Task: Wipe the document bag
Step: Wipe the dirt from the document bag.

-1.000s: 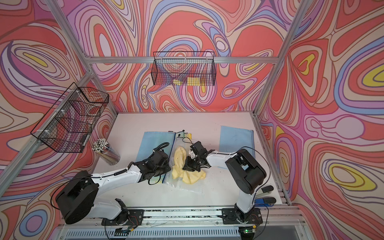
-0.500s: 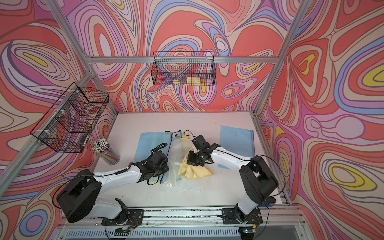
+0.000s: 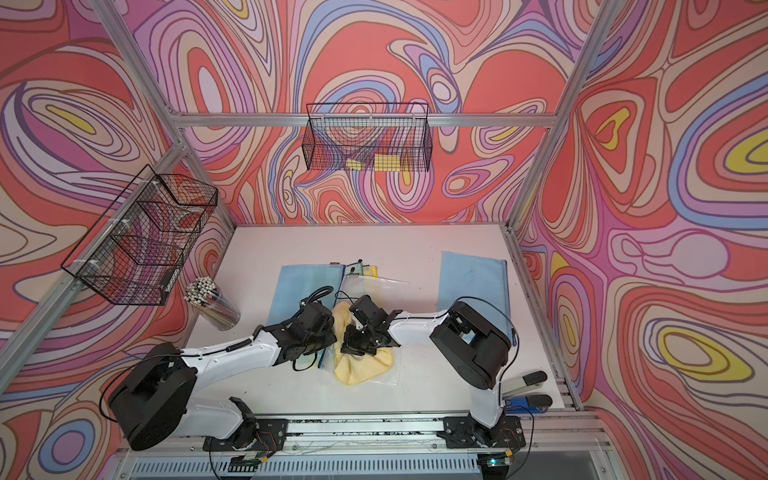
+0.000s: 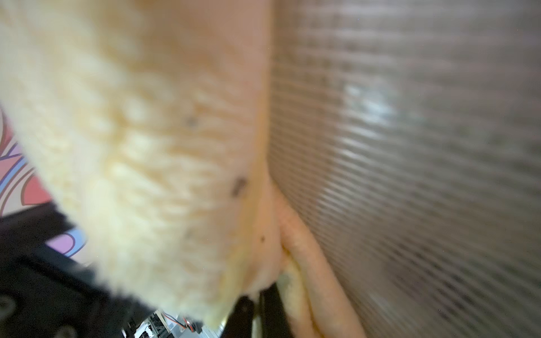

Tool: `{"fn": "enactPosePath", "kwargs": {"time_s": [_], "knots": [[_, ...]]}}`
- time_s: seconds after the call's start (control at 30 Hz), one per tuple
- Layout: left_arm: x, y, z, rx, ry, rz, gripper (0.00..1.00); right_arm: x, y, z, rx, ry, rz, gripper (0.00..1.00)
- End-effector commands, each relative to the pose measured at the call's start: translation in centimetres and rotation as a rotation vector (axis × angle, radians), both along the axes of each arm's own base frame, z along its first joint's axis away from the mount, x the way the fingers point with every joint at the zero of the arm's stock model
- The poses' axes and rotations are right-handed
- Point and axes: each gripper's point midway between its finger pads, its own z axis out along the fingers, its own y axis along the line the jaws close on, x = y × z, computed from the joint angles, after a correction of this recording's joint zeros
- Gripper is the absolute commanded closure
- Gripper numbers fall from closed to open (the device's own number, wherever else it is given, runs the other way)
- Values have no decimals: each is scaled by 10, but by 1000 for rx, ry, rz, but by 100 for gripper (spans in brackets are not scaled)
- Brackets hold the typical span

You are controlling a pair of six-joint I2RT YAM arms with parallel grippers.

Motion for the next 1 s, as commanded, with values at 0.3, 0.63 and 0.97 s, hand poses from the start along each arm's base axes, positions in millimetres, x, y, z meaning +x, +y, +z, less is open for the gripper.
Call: {"fn": "enactPosePath", "kwargs": {"time_s": [0.3,0.63,0.97], "knots": [[6,28,-1,1,-15,73,100,-14,-176,-3,-247,54,-300,100],[11,17,1,-33,-2,52,100,0,35,37,-65,-99,44,100],[10,28,13,5,-34,68,100,-17,6,-22,-115,37,-25,100]]}}
